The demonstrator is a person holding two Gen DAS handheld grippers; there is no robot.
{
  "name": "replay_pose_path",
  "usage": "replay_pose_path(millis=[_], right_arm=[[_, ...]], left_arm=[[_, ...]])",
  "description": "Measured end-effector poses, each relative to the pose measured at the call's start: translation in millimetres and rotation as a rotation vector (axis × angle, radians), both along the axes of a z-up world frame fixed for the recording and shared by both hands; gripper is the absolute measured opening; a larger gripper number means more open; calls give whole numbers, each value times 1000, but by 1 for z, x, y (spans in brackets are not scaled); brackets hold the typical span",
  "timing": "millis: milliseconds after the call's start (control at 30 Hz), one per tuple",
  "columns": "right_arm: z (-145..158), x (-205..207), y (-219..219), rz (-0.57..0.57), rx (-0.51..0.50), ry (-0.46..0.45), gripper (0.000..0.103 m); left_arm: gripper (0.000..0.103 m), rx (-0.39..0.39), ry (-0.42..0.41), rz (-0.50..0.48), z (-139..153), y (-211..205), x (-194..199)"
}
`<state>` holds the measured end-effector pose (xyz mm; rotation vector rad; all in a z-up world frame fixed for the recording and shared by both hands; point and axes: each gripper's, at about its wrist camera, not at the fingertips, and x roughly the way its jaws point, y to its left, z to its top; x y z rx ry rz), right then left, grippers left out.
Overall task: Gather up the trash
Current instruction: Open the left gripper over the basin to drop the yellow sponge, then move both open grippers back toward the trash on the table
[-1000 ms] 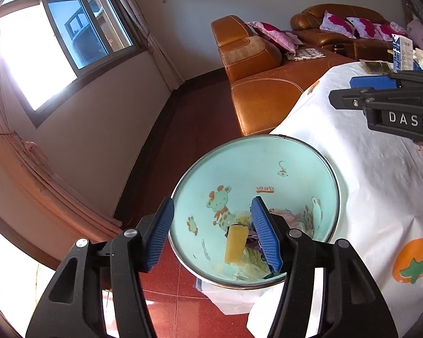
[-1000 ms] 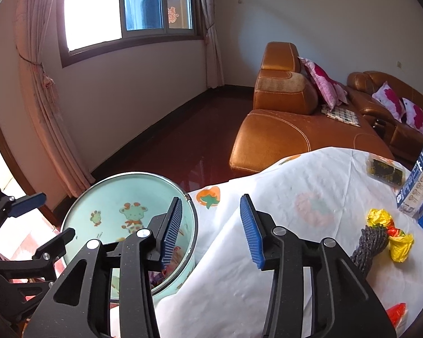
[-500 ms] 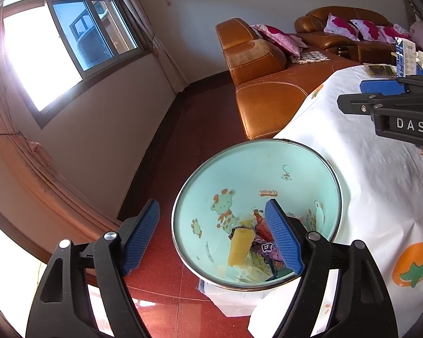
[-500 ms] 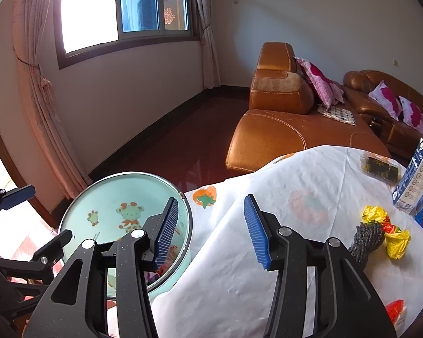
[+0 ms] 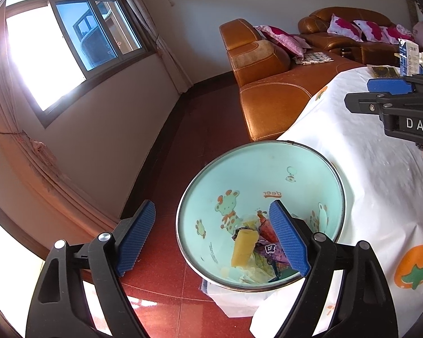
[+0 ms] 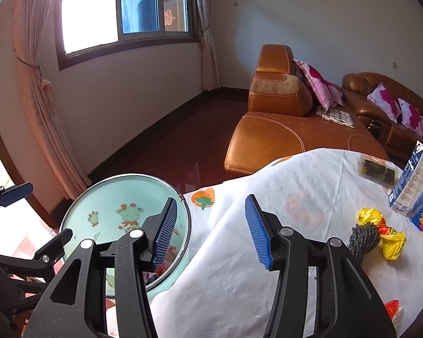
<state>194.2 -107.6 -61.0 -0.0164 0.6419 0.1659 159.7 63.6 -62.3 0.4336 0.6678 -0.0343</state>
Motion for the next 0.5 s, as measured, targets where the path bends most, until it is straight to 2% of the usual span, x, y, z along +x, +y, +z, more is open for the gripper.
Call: replay_pose_path(millis=[500], right_arm=[[4, -9, -5, 3, 11, -1, 53]], left_arm=[[87, 6, -12, 13, 4, -1, 0]])
